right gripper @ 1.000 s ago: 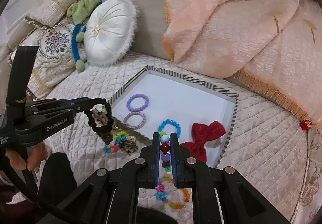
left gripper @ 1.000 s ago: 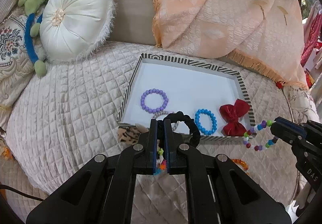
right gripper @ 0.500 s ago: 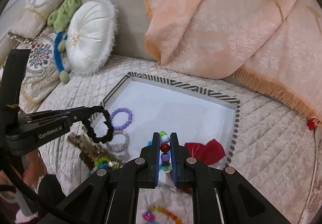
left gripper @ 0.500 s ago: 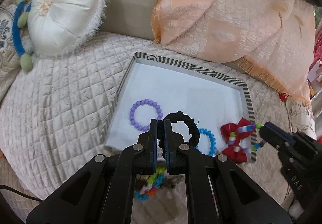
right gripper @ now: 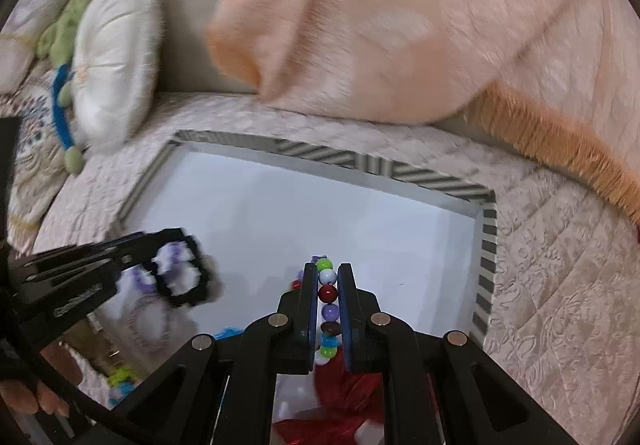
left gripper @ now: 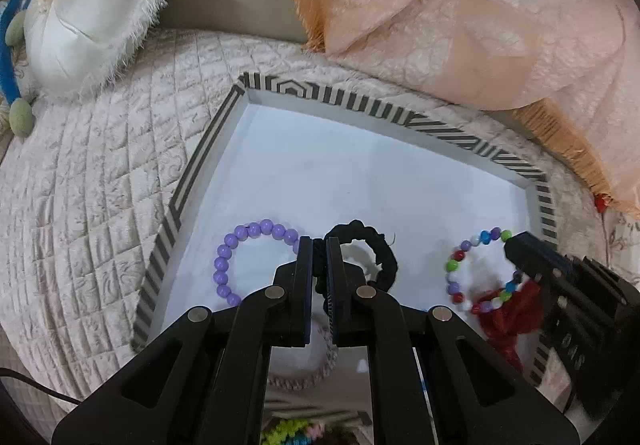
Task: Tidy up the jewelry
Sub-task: 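Carry the scrunchie and beaded bracelet over the tray with both grippers, then lower both items into the tray and open both grippers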
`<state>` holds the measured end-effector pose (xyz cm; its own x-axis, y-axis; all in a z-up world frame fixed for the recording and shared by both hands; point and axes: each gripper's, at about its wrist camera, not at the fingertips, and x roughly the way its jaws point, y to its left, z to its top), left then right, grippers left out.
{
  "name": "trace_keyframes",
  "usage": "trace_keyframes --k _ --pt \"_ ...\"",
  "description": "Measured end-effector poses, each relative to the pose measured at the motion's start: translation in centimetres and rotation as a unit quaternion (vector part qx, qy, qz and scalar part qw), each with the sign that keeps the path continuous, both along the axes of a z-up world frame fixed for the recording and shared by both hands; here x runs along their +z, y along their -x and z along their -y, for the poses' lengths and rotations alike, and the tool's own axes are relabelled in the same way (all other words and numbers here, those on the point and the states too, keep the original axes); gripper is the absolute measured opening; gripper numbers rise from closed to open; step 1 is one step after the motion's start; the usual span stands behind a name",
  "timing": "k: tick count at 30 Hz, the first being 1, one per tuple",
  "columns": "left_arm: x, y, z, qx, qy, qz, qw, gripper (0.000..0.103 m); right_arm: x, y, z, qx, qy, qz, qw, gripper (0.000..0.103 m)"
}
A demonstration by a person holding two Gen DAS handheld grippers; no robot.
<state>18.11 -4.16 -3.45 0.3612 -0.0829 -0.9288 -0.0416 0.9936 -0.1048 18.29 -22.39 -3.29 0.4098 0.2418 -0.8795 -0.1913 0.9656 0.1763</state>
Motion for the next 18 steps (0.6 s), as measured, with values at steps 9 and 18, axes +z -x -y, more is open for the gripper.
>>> trace_keyframes --k 9,18 --pt "-1.6 -0.6 0.1 0.003 -0.010 -0.014 0.9998 0.020 -1.8 -0.3 1.6 -0.029 -0.017 -0.021 0.999 0.018" --pt "1.1 1.6 -0.2 -0.004 -0.007 0.012 0.9999 0.046 2.0 4.4 2.0 -0.025 -0.046 0.014 0.999 0.022"
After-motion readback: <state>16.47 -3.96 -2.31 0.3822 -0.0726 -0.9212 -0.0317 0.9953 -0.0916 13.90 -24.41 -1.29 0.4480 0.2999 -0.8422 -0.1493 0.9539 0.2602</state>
